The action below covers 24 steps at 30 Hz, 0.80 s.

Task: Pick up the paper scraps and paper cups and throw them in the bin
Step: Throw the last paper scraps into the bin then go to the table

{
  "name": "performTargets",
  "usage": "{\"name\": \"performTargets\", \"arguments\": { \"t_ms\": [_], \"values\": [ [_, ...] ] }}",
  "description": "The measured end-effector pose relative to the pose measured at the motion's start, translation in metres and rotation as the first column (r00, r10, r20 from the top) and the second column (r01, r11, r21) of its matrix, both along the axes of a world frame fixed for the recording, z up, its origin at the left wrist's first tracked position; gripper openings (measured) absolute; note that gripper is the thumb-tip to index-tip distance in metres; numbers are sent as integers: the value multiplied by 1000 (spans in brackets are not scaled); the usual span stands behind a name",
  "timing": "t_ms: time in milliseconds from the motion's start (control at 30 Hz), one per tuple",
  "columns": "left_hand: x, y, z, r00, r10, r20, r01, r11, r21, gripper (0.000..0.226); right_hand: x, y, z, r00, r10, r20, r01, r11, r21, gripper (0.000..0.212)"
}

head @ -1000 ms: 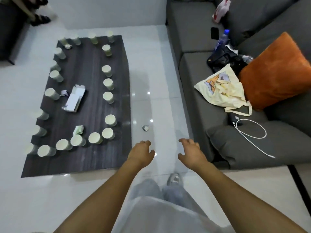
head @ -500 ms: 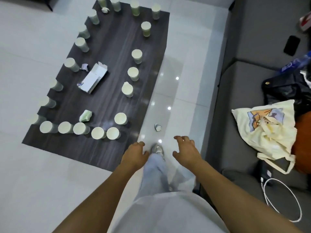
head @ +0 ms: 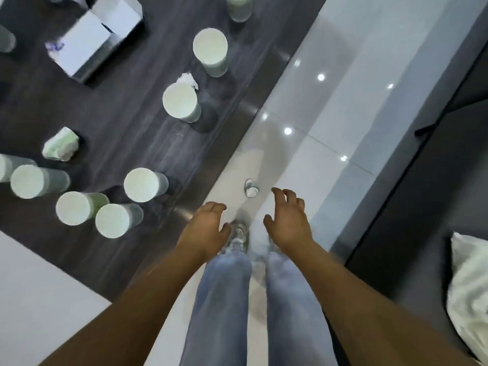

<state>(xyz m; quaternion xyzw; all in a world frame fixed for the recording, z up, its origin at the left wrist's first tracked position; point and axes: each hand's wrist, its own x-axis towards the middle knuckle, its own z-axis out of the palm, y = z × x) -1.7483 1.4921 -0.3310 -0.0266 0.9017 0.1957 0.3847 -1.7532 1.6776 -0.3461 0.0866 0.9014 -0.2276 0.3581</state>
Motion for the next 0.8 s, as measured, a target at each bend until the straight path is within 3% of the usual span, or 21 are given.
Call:
{"name": "performTargets", "arguments": {
  "t_ms": [233, 467, 633, 800],
  "values": [
    [5, 4, -185, 990, 138, 25, -136, 989, -60, 49, -15, -9, -209, 978, 206, -28, -206, 978, 8, 65],
    [22, -10, -331, 990, 137, 24, -133, 985, -105, 44, -17, -29, -386, 979, 200, -31, -200, 980, 11, 78],
    [29, -15, -377, 996, 82, 19, -80, 993, -86, 44, -8, -46, -443, 980, 183, -79, -180, 983, 38, 86],
    [20, -3, -376, 996, 89, 28, -87, 995, -50, 44, -2, -33, -437, 979, 89, -181, -98, 994, -40, 75]
  ]
}}
